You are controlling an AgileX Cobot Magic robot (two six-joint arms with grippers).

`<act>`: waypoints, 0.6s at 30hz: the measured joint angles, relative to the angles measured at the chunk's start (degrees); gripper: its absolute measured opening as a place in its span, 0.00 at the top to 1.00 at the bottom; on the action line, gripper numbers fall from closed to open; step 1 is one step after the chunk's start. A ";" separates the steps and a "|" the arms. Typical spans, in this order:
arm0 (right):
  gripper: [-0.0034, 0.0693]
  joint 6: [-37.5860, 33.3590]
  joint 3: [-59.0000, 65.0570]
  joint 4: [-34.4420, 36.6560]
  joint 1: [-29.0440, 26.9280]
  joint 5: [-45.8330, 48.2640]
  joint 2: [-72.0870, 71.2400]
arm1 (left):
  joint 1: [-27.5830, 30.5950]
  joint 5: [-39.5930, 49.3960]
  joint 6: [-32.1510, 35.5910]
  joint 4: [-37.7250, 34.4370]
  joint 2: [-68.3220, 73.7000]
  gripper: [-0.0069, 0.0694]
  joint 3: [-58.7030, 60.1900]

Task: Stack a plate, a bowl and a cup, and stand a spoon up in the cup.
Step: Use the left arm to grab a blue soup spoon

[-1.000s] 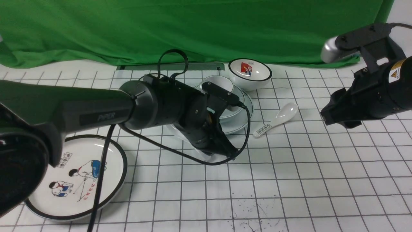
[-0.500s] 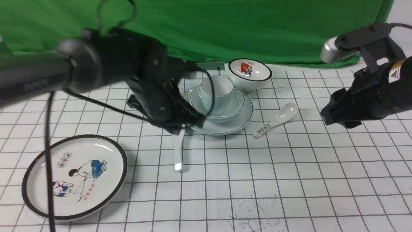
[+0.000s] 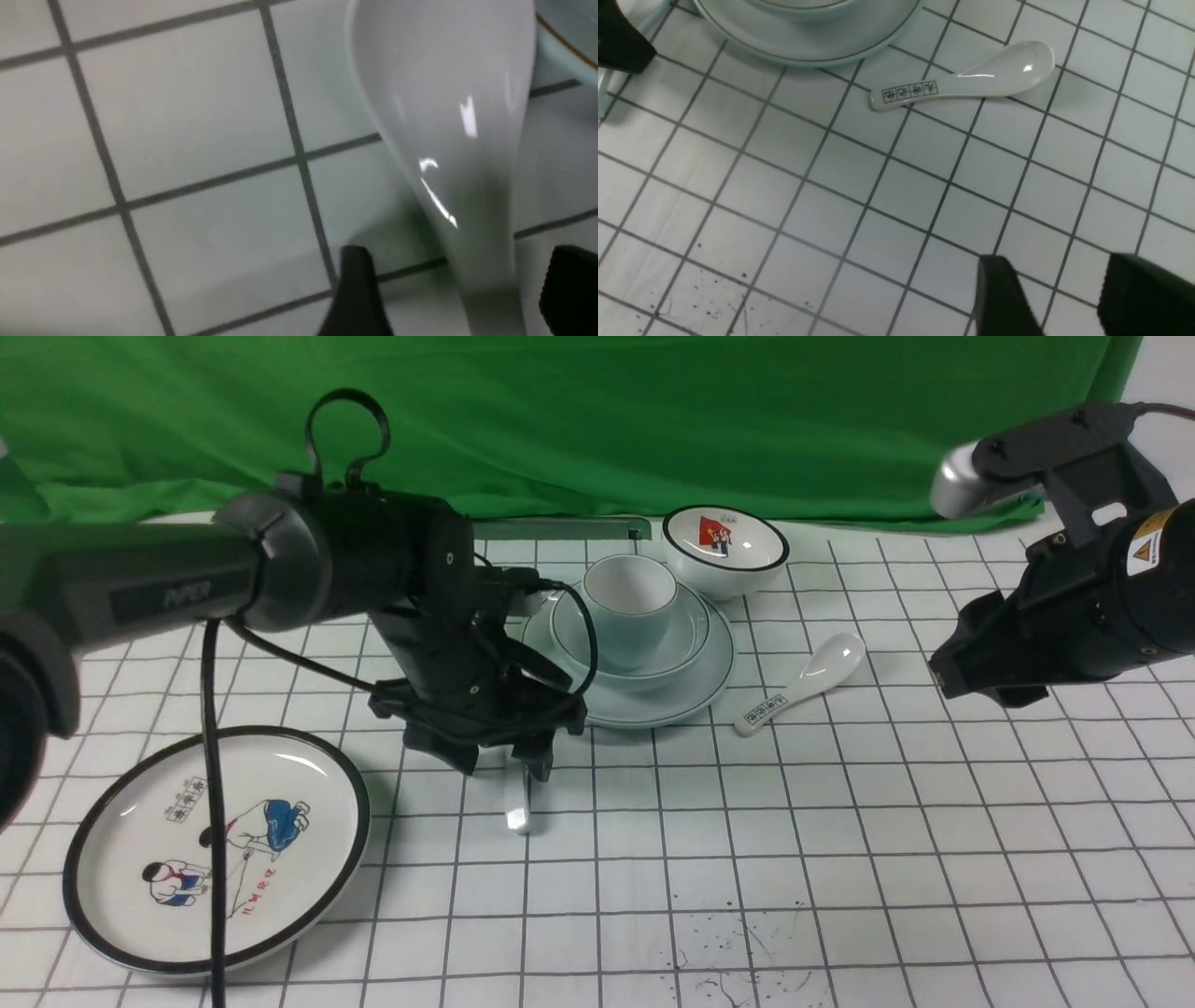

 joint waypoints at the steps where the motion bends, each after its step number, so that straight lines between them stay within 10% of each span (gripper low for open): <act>1: 0.49 0.00 0.00 0.00 0.00 0.00 0.00 | 0.00 -0.62 0.00 -0.05 0.00 0.34 0.00; 14: 0.49 0.05 0.00 0.02 0.00 0.00 0.00 | 0.00 1.41 3.24 1.60 -0.13 0.90 0.00; 18: 0.49 0.05 0.00 0.02 0.00 0.00 0.00 | 0.00 1.65 3.11 5.07 -2.14 0.92 0.00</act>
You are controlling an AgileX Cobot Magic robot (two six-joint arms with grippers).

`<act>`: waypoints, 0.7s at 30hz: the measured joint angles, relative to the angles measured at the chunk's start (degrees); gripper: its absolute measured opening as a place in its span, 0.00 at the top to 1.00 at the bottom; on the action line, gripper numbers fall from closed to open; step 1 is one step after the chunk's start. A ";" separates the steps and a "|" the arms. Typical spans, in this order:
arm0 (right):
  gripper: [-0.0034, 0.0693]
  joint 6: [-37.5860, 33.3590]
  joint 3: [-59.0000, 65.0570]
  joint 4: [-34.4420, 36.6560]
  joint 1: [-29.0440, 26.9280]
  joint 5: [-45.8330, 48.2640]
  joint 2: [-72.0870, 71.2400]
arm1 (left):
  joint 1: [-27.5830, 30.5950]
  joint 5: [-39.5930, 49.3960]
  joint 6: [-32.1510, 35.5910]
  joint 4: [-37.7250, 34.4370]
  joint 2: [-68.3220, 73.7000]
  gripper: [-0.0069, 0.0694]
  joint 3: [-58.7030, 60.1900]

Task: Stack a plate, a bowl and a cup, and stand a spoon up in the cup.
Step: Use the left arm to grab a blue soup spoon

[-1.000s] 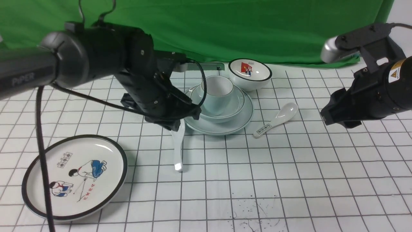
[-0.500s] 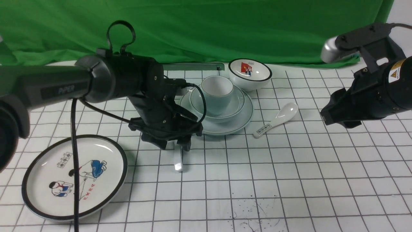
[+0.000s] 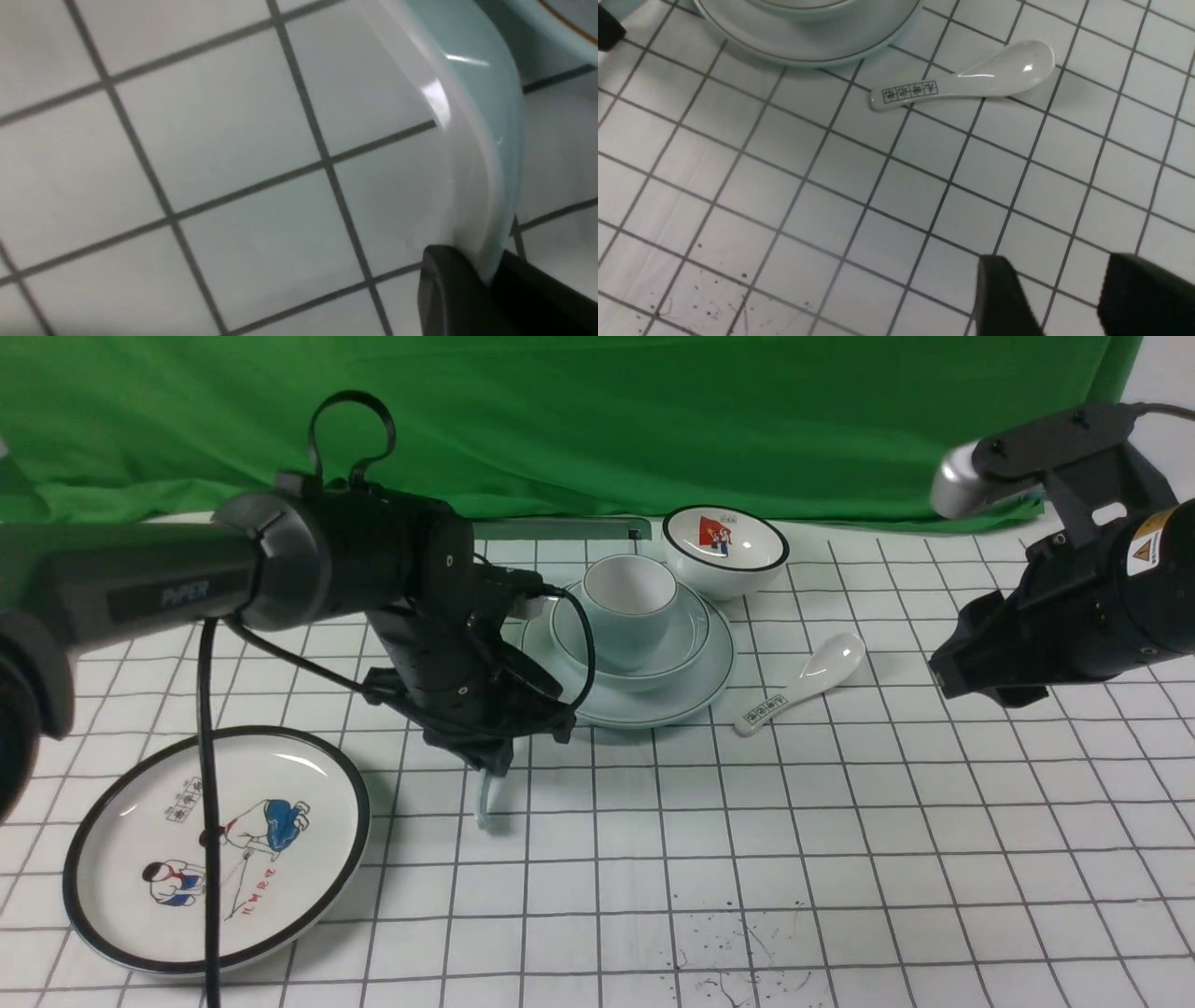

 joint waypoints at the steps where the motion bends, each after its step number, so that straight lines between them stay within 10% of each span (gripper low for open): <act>1: 0.49 0.00 0.00 0.00 0.00 0.00 0.00 | 0.00 -0.05 0.00 0.82 -0.90 0.92 0.00; 14: 0.49 0.00 0.00 0.05 0.00 -0.11 0.00 | -0.92 7.28 5.37 -3.93 -3.96 0.92 3.31; 21: 0.49 0.00 0.00 0.05 0.00 -0.21 0.00 | -9.25 4.68 5.78 6.81 -3.30 0.90 8.20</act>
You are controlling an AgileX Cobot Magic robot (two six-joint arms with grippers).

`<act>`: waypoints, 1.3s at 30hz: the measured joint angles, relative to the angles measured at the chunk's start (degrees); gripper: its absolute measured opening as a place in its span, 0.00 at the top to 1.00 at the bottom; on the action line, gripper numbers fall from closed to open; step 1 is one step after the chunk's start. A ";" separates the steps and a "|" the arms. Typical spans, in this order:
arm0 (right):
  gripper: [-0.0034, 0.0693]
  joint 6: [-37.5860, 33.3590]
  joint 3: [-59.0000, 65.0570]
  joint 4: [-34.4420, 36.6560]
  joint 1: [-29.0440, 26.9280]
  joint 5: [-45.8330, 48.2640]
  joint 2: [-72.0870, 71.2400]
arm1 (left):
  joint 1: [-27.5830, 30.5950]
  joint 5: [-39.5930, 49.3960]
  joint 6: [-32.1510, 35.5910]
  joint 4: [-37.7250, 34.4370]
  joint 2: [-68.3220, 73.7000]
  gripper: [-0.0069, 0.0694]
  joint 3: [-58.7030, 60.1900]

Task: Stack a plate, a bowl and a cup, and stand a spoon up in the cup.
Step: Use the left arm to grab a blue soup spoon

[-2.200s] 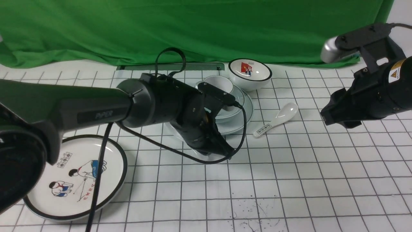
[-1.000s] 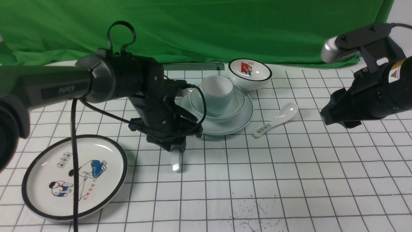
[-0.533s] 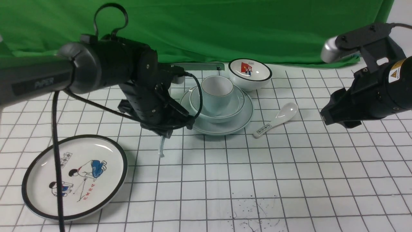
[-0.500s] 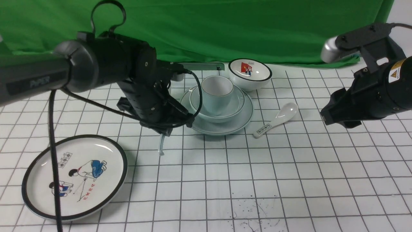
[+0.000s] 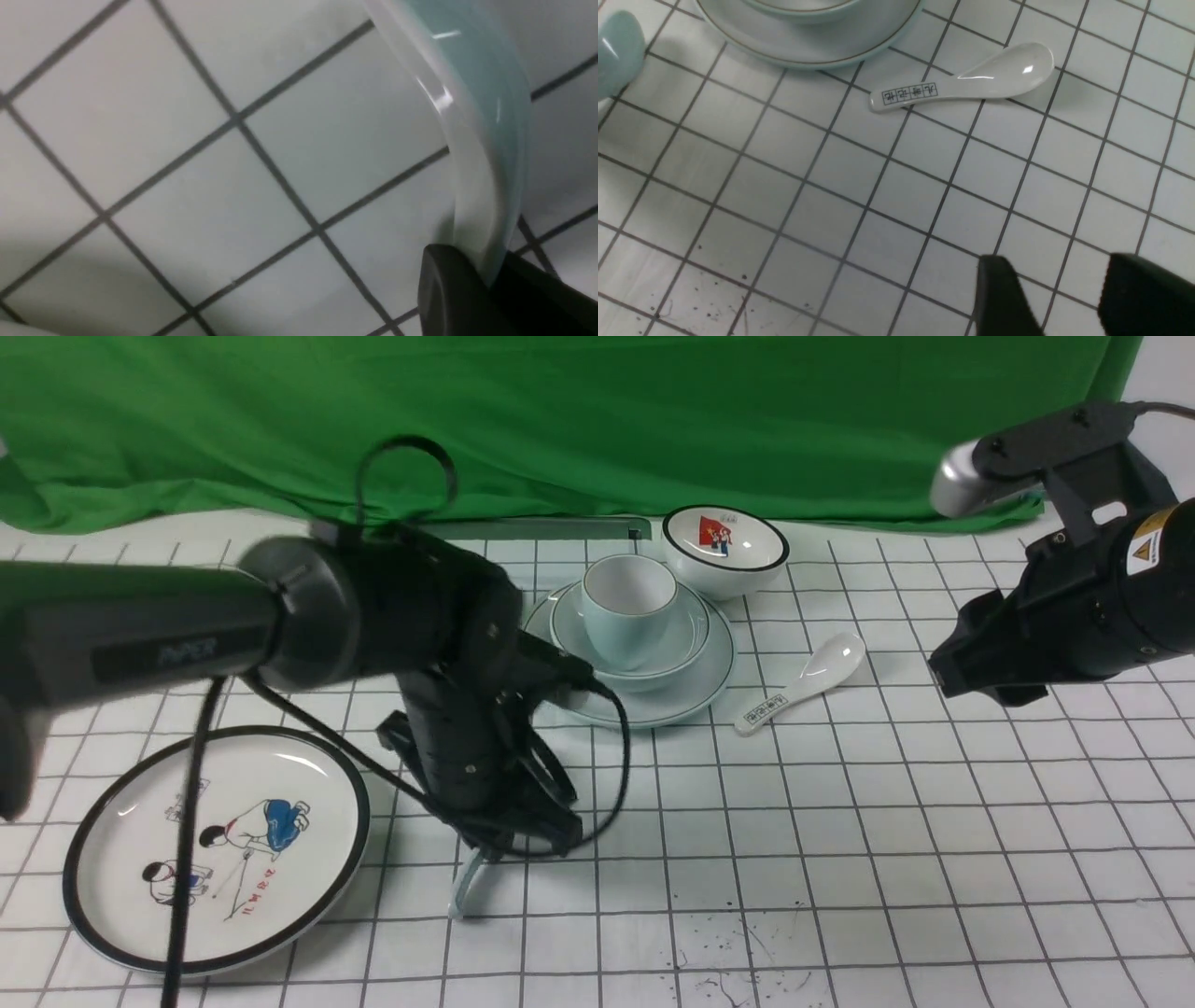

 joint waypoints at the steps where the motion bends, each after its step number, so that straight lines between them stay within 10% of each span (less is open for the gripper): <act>1: 0.49 0.00 0.00 0.00 0.00 0.00 0.00 | -0.44 0.00 0.00 0.20 0.10 0.90 0.00; 13: 0.49 0.00 0.00 0.00 0.00 0.00 0.00 | -3.87 4.31 -3.26 2.22 -3.31 0.41 -2.65; 18: 0.49 0.00 0.00 0.00 0.00 -0.05 0.00 | -3.87 5.94 -2.19 -1.87 -6.17 0.54 -3.03; 23: 0.49 -0.05 0.00 0.00 0.00 -0.17 0.00 | -3.87 6.27 0.55 -6.83 -4.89 0.89 0.90; 39: 0.49 -0.05 0.00 0.00 0.00 -0.23 0.00 | 1.31 6.24 8.95 -20.21 -1.91 0.96 2.01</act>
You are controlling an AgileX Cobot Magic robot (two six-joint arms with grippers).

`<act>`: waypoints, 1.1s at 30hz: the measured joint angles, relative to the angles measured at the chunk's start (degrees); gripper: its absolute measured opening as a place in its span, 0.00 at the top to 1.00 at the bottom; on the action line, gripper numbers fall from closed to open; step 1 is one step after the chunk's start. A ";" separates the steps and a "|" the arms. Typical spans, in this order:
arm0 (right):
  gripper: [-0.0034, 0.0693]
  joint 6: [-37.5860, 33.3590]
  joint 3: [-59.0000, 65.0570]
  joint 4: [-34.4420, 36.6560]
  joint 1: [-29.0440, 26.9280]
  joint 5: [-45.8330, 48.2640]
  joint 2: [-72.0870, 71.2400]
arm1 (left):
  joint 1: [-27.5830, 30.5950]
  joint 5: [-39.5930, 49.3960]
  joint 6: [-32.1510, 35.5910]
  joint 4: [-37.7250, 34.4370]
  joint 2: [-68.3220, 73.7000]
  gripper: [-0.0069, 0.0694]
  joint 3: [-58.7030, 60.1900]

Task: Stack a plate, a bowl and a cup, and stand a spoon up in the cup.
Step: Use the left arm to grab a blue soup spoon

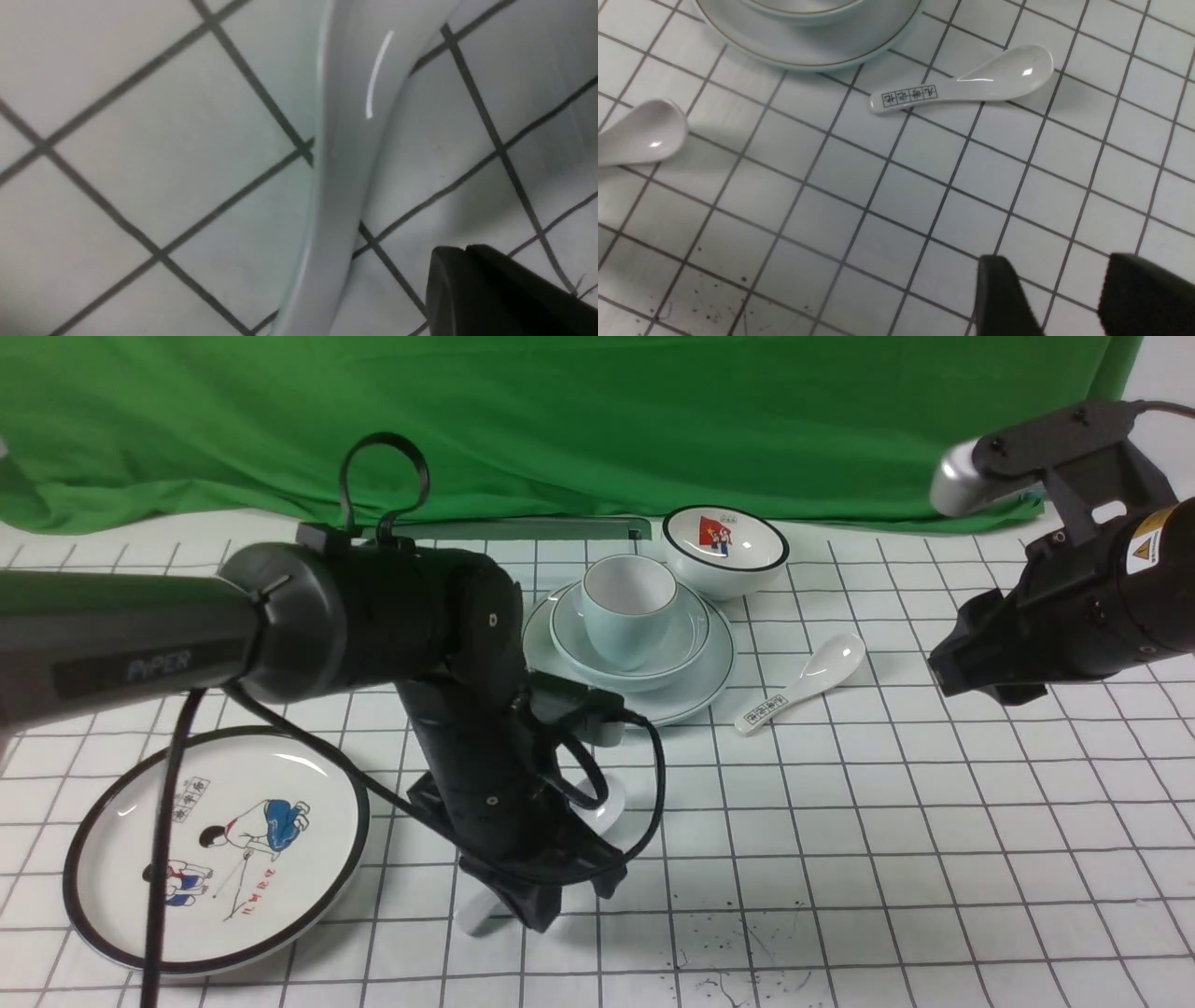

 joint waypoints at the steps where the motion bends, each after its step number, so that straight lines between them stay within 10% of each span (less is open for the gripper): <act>1: 0.49 0.00 0.00 0.00 0.00 0.00 0.00 | 0.01 0.07 0.12 0.08 0.15 0.96 0.00; 26: 0.49 -0.06 0.00 0.00 0.00 0.00 0.00 | 11.44 -9.69 -12.42 7.80 1.67 0.94 -10.25; 33: 0.49 -0.06 0.00 0.00 0.00 -0.11 0.00 | 8.03 -5.72 -20.78 8.11 2.47 0.70 -10.25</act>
